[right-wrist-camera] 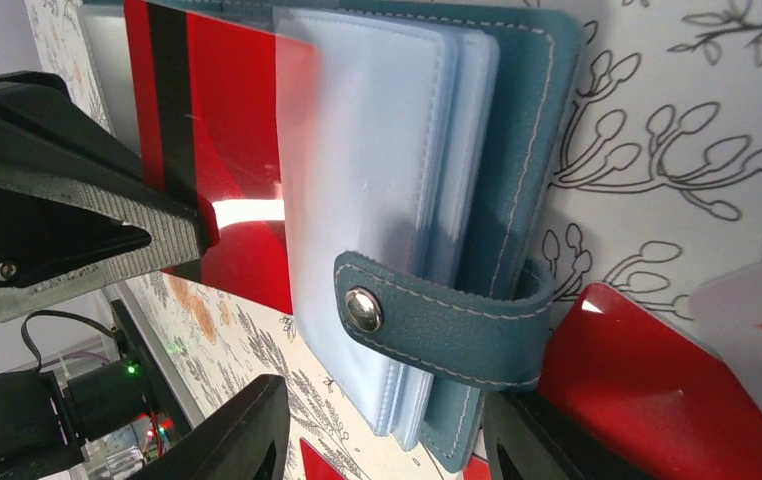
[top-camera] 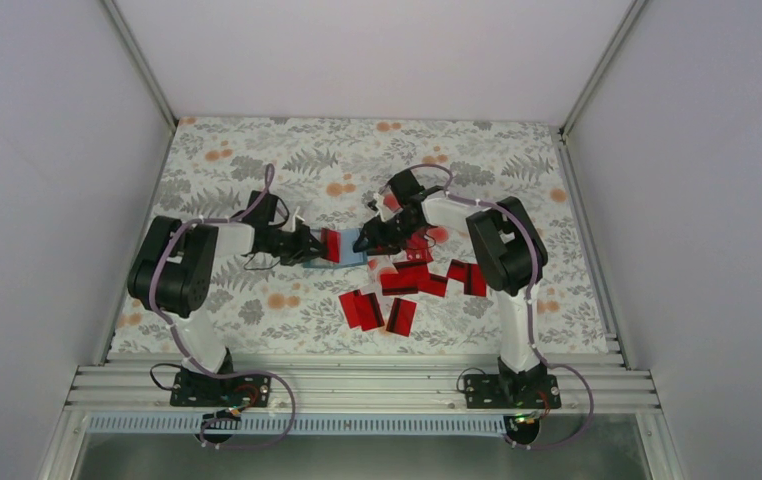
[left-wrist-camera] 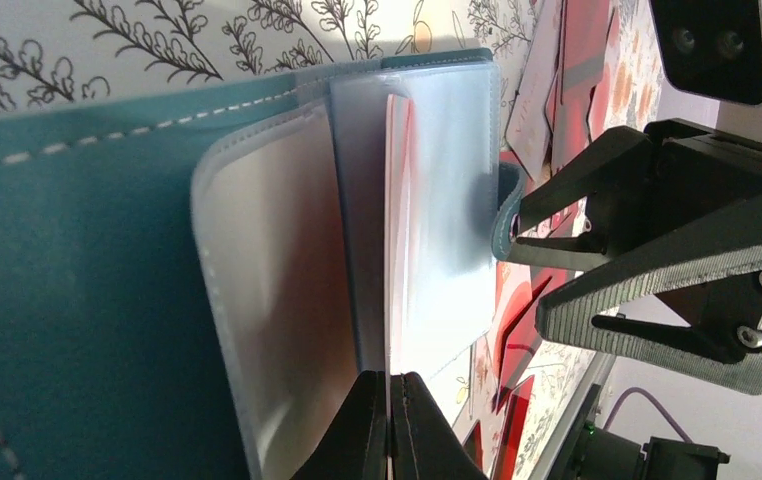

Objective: Put the credit cards into the card holder

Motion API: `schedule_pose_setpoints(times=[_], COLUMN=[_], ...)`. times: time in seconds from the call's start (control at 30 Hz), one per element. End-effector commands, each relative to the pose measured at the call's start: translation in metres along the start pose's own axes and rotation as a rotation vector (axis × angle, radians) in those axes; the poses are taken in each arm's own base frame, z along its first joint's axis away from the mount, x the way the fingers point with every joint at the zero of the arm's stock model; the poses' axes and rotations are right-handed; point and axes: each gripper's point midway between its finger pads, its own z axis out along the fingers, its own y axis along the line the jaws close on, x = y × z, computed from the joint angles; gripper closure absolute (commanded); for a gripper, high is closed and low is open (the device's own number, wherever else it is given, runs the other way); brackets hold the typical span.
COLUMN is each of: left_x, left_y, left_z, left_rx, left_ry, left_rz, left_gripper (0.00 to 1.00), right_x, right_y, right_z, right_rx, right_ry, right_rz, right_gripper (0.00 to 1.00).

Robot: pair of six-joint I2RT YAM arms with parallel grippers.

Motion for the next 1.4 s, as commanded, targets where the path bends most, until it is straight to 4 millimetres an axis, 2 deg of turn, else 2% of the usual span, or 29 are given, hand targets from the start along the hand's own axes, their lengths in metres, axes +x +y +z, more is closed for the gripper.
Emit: schedule_pose_setpoints(times=[0.0, 0.4, 0.67, 1.17, 1.37], left_x=[-0.004, 0.002, 0.004, 0.006, 0.005], left_y=[0.003, 0.008, 0.007, 0.003, 0.004], left_z=[0.005, 0.01, 0.014, 0.026, 0.021], left_rx=[-0.002, 0.006, 0.007, 0.013, -0.035], left_ry=[-0.011, -0.006, 0.006, 0.055, 0.066], left_rz=[0.006, 0.001, 0.004, 0.015, 0.037], left_gripper=[0.98, 0.98, 0.98, 0.97, 0.9], right_x=[0.032, 0.033, 0.023, 0.015, 0.013], right_y=[-0.027, -0.027, -0.016, -0.01, -0.011], right_z=[0.022, 0.026, 0.029, 0.033, 0.032], right_rx=[0.085, 0.082, 0.051, 0.031, 0.044], right_ry=[0.096, 0.116, 0.111, 0.106, 0.098], right_rz=[0.044, 0.037, 0.034, 0.041, 0.043], right_gripper=[0.5, 0.5, 0.5, 0.51, 0.51])
